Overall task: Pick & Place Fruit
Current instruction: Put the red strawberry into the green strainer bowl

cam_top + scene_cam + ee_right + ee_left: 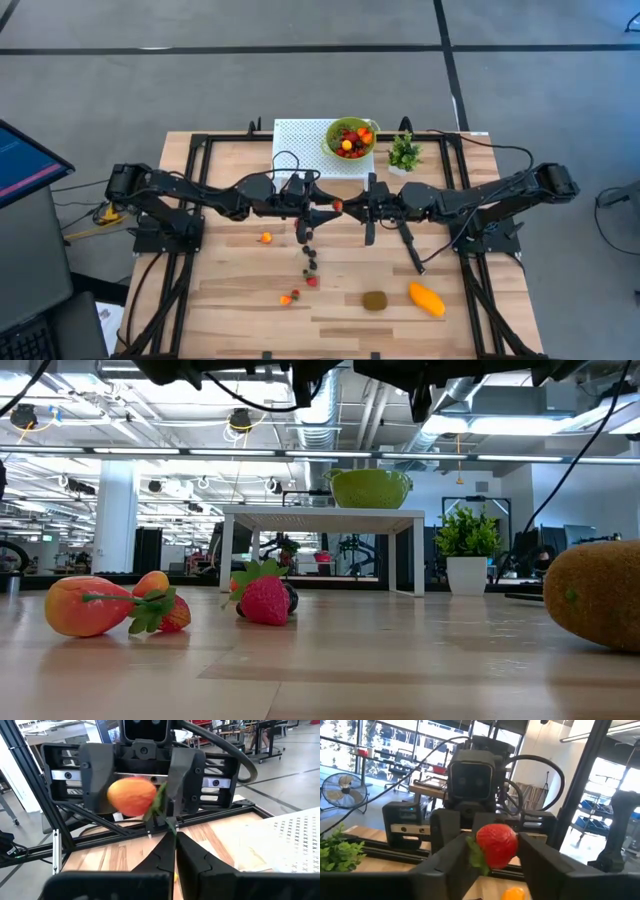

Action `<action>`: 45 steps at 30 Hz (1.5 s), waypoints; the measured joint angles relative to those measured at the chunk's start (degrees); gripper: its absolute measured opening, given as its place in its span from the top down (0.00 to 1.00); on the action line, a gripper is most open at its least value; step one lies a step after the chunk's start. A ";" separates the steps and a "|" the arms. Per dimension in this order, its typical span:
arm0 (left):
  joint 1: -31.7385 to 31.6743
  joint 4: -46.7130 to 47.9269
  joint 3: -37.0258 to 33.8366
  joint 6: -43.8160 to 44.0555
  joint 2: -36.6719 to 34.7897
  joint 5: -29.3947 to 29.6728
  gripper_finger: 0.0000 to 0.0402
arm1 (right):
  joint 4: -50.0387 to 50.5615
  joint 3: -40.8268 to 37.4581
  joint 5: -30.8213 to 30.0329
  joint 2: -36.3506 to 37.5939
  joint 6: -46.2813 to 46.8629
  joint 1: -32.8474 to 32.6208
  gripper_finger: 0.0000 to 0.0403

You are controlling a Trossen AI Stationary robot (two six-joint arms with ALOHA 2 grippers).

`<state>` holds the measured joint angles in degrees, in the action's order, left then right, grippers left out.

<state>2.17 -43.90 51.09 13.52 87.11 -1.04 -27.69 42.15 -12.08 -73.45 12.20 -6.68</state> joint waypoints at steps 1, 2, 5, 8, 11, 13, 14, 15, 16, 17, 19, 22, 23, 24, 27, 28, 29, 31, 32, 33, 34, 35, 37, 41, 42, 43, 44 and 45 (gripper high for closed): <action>0.00 0.04 0.00 0.00 0.00 0.00 0.54 | 0.03 0.00 0.00 0.00 -0.02 0.00 1.00; 0.00 0.33 0.00 0.00 0.00 0.02 0.50 | 0.05 0.00 0.00 0.00 -0.07 0.00 1.00; -0.02 1.92 -0.02 0.00 -0.02 0.02 0.38 | 0.38 0.00 -0.02 0.00 -0.17 0.00 1.00; -0.35 2.65 -0.04 0.00 -0.02 0.02 0.29 | 0.45 0.00 -0.01 0.00 -0.17 0.27 1.00; -0.37 2.66 -0.04 -0.37 -0.02 0.21 0.24 | 0.97 -0.02 0.17 0.89 -0.17 1.41 1.00; -0.45 2.37 -0.04 -1.56 -0.21 0.51 0.22 | 0.98 -0.04 0.26 1.77 -0.17 2.58 1.00; -0.46 2.19 -0.02 -2.00 -0.22 0.68 0.22 | 1.20 -0.06 0.59 2.31 -0.17 3.25 1.00; -0.47 2.12 0.02 -2.30 -0.22 0.89 0.22 | 1.44 -0.12 1.01 2.95 -0.17 3.92 1.00; -0.48 2.02 0.07 -2.42 -0.23 1.35 0.22 | 1.57 -0.13 1.65 3.44 -0.17 4.66 1.00; -0.48 1.96 0.09 -2.45 -0.27 2.12 0.22 | 1.56 -0.13 2.64 3.82 -0.17 5.53 1.00; -0.49 1.95 0.11 -2.52 -0.28 3.67 0.22 | 1.60 -0.13 4.24 4.42 -0.17 7.20 1.00; -0.55 2.61 0.09 -2.66 -0.28 5.70 0.23 | 1.72 -0.13 5.12 4.46 -0.01 9.43 1.00; -0.55 3.00 0.03 -2.83 -0.24 6.25 0.24 | 1.81 -0.13 5.98 4.52 0.44 10.22 1.00; -0.55 3.50 -0.04 -2.71 -0.18 6.23 0.24 | 1.89 -0.04 6.58 4.60 1.70 10.97 1.00; -0.40 5.04 -0.20 -4.79 0.04 5.18 0.25 | 1.26 1.75 12.12 4.68 7.51 12.03 1.00; -0.56 5.32 -0.20 -6.26 0.04 6.06 0.25 | 1.34 2.72 14.24 4.70 7.16 11.57 1.00; -0.80 5.57 -0.20 -7.45 0.04 7.86 0.25 | 1.36 3.62 15.78 4.71 6.21 10.78 1.00; -1.54 5.99 -0.20 -8.45 0.04 10.78 0.25 | 2.60 5.09 17.57 4.74 3.62 9.59 1.00; -1.87 5.88 -0.20 -8.47 0.04 11.24 0.25 | 4.24 5.88 17.85 4.74 2.48 9.20 1.00; -1.95 5.63 -0.20 -8.31 0.04 11.22 0.25 | 6.08 6.69 17.16 4.74 1.25 9.31 1.00; -1.81 5.59 -0.17 -7.70 0.04 11.11 0.25 | 7.95 7.50 15.89 4.72 0.36 9.77 1.00; -1.75 5.63 -0.17 -6.78 0.04 11.06 0.25 | 9.79 8.29 14.32 4.72 -0.34 10.34 1.00; -1.41 5.57 -0.17 -5.22 0.04 10.69 0.25 | 12.53 9.71 12.82 4.70 -0.54 11.87 1.00; -0.95 5.51 -0.17 -4.04 0.02 8.02 0.25 | 16.61 11.04 13.33 4.04 -0.63 15.52 1.00; -0.73 5.41 -0.17 -4.04 0.02 7.19 0.25 | 17.10 11.04 13.27 4.02 -0.63 16.72 1.00; -0.38 5.40 -0.17 -4.04 0.02 6.67 0.25 | 17.27 11.04 13.10 4.02 -0.63 17.91 1.00; 0.04 5.40 -0.17 -4.04 0.02 6.60 0.25 | 17.86 11.06 12.80 4.02 -0.61 19.11 1.00; 0.37 5.39 -0.17 -4.04 0.02 6.59 0.25 | 18.67 11.10 12.68 3.93 -0.59 20.23 1.00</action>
<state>2.54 -38.51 50.92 9.47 87.13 5.55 -9.02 53.25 0.61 -69.52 11.61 13.56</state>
